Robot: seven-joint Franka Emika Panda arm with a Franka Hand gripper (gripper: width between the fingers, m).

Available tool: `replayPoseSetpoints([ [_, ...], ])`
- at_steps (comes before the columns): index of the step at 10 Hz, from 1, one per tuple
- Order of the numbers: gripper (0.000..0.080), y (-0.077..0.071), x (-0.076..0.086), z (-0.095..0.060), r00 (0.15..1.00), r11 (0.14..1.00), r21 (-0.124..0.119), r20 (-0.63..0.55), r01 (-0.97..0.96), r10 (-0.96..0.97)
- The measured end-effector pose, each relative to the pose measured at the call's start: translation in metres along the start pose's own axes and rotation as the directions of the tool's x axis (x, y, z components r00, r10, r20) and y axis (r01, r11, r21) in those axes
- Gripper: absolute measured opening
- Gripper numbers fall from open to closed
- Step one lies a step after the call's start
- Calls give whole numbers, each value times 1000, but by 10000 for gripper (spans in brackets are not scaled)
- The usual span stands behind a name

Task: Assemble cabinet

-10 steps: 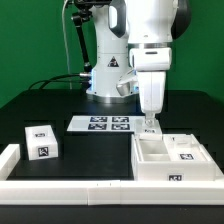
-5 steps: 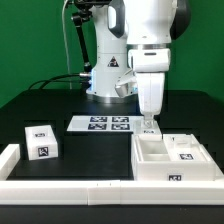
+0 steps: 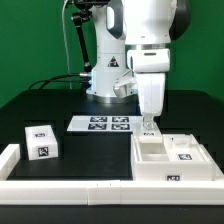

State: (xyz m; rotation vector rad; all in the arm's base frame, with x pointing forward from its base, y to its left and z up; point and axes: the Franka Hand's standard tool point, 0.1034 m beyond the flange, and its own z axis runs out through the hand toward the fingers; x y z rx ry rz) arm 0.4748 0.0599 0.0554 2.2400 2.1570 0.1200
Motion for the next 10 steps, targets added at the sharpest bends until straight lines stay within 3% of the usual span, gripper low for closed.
replayPoseSetpoints([
  [4, 68, 0, 0, 1, 1000, 1000, -3, -2, 0, 0],
  [5, 68, 1, 0, 1, 1000, 1000, 7, 2, 1, -1],
  [10, 68, 29, 2, -1, 1000, 1000, 18, 10, -5, 5],
])
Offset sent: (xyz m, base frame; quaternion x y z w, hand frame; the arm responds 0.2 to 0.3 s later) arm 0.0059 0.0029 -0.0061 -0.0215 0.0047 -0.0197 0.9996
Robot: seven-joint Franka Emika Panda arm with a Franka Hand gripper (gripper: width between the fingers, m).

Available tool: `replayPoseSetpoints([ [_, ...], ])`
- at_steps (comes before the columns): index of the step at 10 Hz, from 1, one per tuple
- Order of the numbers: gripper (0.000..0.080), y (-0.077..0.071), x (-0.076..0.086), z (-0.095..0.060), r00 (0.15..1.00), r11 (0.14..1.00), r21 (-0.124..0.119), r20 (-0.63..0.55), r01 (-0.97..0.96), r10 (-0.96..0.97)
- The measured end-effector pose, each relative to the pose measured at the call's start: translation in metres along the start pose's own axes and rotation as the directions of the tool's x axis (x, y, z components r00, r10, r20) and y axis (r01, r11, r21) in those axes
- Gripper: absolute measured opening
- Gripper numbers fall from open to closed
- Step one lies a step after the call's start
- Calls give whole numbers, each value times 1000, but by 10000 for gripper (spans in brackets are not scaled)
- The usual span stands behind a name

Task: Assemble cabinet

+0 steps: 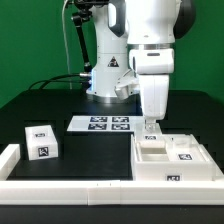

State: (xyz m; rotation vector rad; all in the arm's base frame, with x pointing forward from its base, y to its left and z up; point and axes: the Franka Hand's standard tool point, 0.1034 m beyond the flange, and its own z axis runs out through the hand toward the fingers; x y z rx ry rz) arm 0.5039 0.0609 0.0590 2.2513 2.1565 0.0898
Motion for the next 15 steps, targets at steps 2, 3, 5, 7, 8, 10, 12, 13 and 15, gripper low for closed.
replayPoseSetpoints([
  [2, 68, 13, -1, 0, 1000, 1000, -5, -1, 14, -14],
  [3, 68, 22, -1, 0, 1000, 1000, -10, -3, 17, -17],
  [5, 68, 39, -1, 0, 1000, 1000, -28, -9, 9, -10],
  [7, 71, 59, -1, 1, 1000, 999, -49, -15, 1, -2],
  [8, 74, 72, -1, 2, 1000, 998, -64, -20, 0, -1],
  [10, 77, 77, -2, 3, 1000, 998, -60, -19, 12, -13],
  [12, 77, 77, -2, 3, 1000, 998, -60, -19, 12, -13],
  [13, 77, 77, -2, 3, 1000, 998, -60, -19, 12, -13],
  [15, 150, 77, -2, 3, 1000, 998, -60, -19, 12, -13],
])
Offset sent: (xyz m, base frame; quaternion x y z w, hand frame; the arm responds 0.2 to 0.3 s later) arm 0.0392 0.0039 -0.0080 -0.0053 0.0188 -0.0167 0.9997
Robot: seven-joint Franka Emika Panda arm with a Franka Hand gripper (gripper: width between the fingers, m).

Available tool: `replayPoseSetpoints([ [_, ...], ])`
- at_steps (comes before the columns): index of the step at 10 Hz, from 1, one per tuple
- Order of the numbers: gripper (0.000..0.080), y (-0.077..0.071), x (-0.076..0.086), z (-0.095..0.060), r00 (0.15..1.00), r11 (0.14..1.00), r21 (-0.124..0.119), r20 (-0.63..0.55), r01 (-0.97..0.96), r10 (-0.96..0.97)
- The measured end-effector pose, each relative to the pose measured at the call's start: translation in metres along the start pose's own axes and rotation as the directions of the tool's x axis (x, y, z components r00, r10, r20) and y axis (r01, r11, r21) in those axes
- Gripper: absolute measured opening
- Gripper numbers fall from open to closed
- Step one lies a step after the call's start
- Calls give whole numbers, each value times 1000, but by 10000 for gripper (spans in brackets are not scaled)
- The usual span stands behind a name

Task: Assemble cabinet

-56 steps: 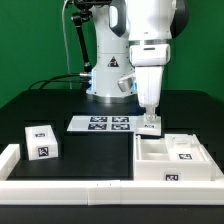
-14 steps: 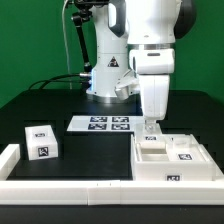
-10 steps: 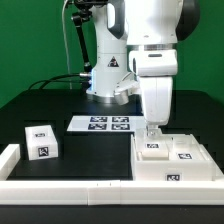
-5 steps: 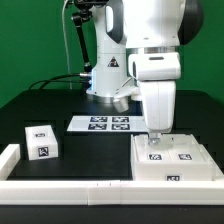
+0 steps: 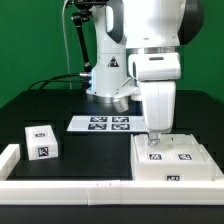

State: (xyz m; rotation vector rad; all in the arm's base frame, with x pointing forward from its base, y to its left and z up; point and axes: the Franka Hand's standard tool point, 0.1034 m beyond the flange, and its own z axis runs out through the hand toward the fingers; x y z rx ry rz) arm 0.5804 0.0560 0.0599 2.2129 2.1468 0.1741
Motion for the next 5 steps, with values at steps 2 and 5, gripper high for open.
replayPoseSetpoints([
  [2, 291, 0, 0, 0, 1000, 1000, 0, 0, 0, 0],
  [5, 646, 0, -1, 1, 1000, 1000, 2, 0, -1, 1],
])
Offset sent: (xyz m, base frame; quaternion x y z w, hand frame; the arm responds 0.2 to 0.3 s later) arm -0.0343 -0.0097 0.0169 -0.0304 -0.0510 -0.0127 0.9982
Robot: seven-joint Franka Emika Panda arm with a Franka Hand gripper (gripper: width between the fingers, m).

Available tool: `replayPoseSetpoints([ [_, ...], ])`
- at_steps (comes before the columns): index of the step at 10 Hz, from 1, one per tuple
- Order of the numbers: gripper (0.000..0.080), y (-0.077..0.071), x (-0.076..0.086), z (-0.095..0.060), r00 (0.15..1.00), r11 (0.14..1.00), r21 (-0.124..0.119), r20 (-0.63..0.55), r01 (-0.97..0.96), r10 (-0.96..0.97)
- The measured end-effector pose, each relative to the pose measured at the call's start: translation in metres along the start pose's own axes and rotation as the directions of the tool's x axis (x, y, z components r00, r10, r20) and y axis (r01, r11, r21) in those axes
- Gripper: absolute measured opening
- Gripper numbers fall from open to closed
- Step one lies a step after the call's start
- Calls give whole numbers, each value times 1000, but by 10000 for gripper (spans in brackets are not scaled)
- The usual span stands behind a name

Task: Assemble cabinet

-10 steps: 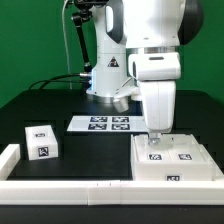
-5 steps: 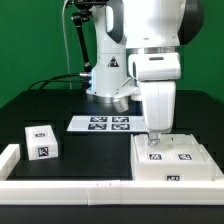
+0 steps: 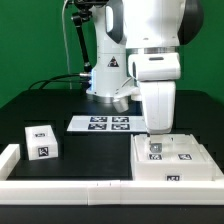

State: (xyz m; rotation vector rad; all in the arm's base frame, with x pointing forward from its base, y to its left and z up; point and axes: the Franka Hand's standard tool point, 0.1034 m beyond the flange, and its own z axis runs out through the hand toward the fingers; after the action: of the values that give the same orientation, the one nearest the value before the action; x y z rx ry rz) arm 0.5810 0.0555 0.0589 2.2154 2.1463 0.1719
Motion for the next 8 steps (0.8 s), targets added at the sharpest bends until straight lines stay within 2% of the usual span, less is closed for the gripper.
replayPoseSetpoints([
  [1, 762, 3, -1, -1, 1000, 1000, -7, -1, -6, 6],
  [2, 791, -2, 0, -7, 1000, 999, -28, -5, -27, 27],
  [4, 798, -25, 4, -21, 993, 990, -67, -19, -121, 120],
  [6, 797, -53, 8, -32, 975, 970, -94, -41, -222, 219],
  [8, 797, -70, 7, -31, 968, 964, -86, -43, -250, 247],
])
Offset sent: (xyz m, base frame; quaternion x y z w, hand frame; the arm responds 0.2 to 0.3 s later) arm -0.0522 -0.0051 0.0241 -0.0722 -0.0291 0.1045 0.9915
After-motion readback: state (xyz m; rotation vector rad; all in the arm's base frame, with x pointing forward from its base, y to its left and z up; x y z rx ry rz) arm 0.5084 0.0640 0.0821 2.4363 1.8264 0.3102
